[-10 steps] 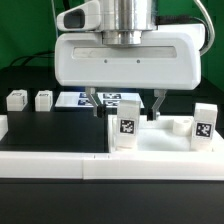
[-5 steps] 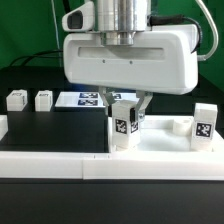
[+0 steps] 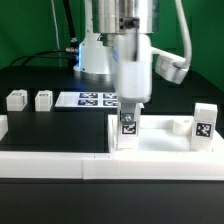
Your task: Assemble square table
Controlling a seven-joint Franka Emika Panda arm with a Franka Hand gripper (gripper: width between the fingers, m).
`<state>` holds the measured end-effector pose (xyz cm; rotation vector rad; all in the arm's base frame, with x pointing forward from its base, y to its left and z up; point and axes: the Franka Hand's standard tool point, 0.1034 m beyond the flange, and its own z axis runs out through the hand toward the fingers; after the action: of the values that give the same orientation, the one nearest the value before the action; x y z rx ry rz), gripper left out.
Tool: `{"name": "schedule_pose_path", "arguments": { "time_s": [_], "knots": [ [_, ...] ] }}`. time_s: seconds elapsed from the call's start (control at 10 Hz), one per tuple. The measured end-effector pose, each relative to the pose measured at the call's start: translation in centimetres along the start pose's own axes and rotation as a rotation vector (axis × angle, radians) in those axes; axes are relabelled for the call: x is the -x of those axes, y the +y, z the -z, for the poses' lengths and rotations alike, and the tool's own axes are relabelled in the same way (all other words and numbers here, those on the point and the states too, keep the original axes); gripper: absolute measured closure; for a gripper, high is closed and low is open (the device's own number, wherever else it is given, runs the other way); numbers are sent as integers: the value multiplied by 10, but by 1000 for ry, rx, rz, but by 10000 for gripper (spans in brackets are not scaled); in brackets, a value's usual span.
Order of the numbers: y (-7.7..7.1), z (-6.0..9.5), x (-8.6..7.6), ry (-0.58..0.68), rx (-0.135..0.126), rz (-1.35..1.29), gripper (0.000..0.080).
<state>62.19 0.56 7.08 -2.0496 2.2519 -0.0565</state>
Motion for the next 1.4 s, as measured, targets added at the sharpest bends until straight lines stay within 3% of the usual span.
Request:
{"name": "schedule_pose_path", "arguments": {
  "time_s": [0.2,0.4,0.5,0.6,0.8,1.2,1.4],
  "knots": [
    [1,0,1,-19,-15,-131,509],
    [1,0,1,-18,-15,-61,503],
    [2,1,1,-16,-17,35,311],
    [3,-2,1,9,-55,146,205],
    [6,-3,5,35,-46,447,158],
    [5,-3,2,49,-39,743,151],
    [2,-2,2,71,-28,1085,151]
  ]
}}
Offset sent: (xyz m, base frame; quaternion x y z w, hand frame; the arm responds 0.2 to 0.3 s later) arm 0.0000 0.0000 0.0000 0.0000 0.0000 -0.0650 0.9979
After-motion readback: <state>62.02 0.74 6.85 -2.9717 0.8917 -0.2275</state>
